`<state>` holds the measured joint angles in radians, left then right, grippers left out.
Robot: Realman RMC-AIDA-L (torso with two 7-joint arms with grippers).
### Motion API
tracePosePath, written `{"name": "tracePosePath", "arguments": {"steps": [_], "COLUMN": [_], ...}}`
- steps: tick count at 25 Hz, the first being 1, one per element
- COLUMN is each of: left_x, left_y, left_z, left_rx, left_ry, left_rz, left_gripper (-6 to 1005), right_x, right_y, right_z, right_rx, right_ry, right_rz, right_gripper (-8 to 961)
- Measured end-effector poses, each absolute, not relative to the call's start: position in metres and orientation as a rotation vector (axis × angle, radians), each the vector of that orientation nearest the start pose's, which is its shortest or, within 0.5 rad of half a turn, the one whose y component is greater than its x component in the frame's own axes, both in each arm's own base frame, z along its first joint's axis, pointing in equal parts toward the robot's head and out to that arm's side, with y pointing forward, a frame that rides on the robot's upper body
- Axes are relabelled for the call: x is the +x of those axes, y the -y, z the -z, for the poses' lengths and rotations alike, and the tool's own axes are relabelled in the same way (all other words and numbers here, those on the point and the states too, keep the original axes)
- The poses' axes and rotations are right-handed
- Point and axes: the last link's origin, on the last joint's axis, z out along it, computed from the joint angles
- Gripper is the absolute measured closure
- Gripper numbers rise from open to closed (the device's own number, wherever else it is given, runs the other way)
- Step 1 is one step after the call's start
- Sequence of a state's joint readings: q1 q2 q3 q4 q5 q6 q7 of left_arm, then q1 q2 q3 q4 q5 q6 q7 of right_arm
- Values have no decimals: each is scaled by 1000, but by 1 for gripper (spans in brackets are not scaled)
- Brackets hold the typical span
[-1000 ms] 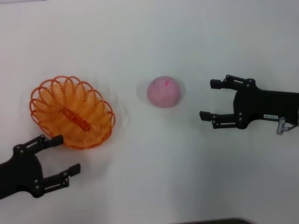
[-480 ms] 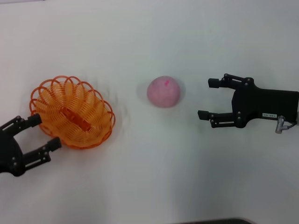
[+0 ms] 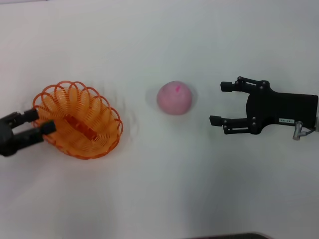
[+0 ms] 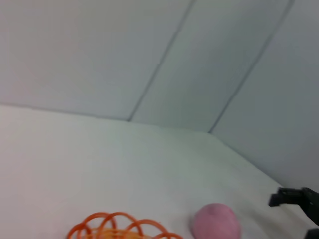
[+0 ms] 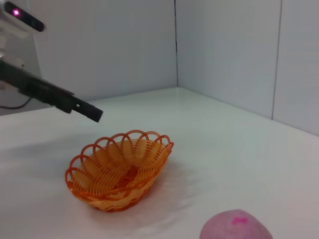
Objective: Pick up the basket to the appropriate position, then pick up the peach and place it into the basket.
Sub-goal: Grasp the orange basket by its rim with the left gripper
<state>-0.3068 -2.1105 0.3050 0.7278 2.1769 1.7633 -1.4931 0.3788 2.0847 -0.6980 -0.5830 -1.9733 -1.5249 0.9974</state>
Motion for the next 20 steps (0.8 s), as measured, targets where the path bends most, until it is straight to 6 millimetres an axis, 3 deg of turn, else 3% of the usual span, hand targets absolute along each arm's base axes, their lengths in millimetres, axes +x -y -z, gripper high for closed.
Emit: {"name": "tracePosePath", "arguments": {"steps": [8, 20], "left_x": [-337, -316], "left_y": [-271, -310], "left_z": [-46, -63], "left_rx": [-2409, -2423], "left_ry": [1333, 1268], "left_rz": [714, 427], "left_gripper": [162, 161], "right_x": [309, 308], "right_y": [-284, -285], "right_z": [15, 16], "right_rx": [-2680, -2681], "right_ry": [-387, -387], "right_rz": [-612, -610], "right_gripper": [16, 19]}}
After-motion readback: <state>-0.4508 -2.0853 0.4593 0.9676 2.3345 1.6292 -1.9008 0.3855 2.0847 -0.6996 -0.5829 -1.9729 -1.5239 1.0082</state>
